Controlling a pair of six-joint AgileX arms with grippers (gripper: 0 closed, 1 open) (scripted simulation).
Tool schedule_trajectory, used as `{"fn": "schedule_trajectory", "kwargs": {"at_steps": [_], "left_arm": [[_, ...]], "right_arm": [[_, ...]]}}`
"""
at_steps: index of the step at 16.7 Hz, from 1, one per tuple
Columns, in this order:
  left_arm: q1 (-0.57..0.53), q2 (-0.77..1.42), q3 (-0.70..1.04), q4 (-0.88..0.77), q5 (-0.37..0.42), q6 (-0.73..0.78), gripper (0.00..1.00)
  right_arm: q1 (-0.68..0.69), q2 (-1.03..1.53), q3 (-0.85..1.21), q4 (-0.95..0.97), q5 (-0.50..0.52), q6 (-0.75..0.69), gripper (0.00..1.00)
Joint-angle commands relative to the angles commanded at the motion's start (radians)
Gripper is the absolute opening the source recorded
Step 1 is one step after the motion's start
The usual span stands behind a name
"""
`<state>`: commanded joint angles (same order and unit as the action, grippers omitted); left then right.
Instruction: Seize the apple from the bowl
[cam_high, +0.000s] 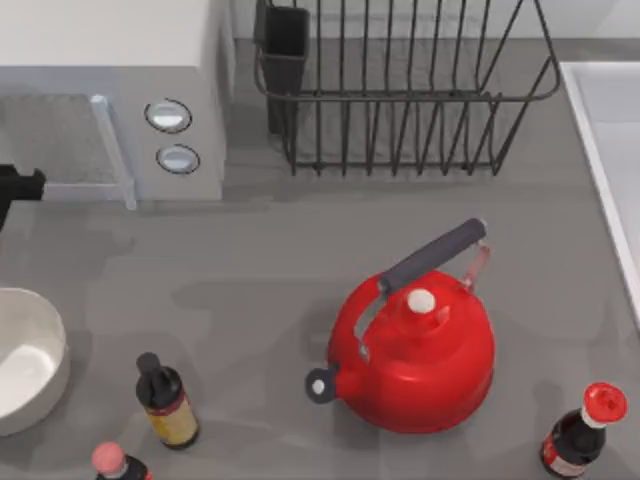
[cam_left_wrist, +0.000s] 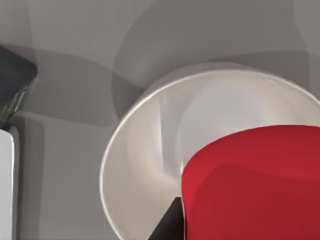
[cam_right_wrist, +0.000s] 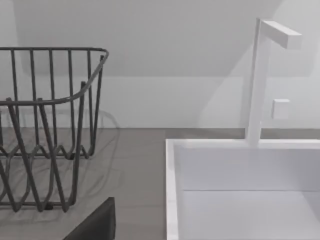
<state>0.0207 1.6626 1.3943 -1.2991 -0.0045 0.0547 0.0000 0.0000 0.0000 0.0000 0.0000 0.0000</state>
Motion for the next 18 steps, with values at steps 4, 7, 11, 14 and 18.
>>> {"fn": "schedule_trajectory", "kwargs": {"at_steps": [4,7,11,14,18], "left_arm": [[-0.004,-0.025,0.284,-0.304,0.000,-0.005,0.00],[-0.007,-0.046,0.408,-0.430,0.000,-0.007,0.00],[-0.007,-0.054,0.439,-0.462,0.000,-0.008,0.00],[-0.005,-0.049,0.436,-0.458,-0.001,-0.009,0.00],[-0.117,0.009,0.407,-0.384,0.000,-0.121,0.00]], "right_arm": [[0.000,0.000,0.000,0.000,0.000,0.000,1.00],[0.000,0.000,0.000,0.000,0.000,0.000,1.00],[0.000,0.000,0.000,0.000,0.000,0.000,1.00],[0.000,0.000,0.000,0.000,0.000,0.000,1.00],[0.000,0.000,0.000,0.000,0.000,0.000,1.00]]}}
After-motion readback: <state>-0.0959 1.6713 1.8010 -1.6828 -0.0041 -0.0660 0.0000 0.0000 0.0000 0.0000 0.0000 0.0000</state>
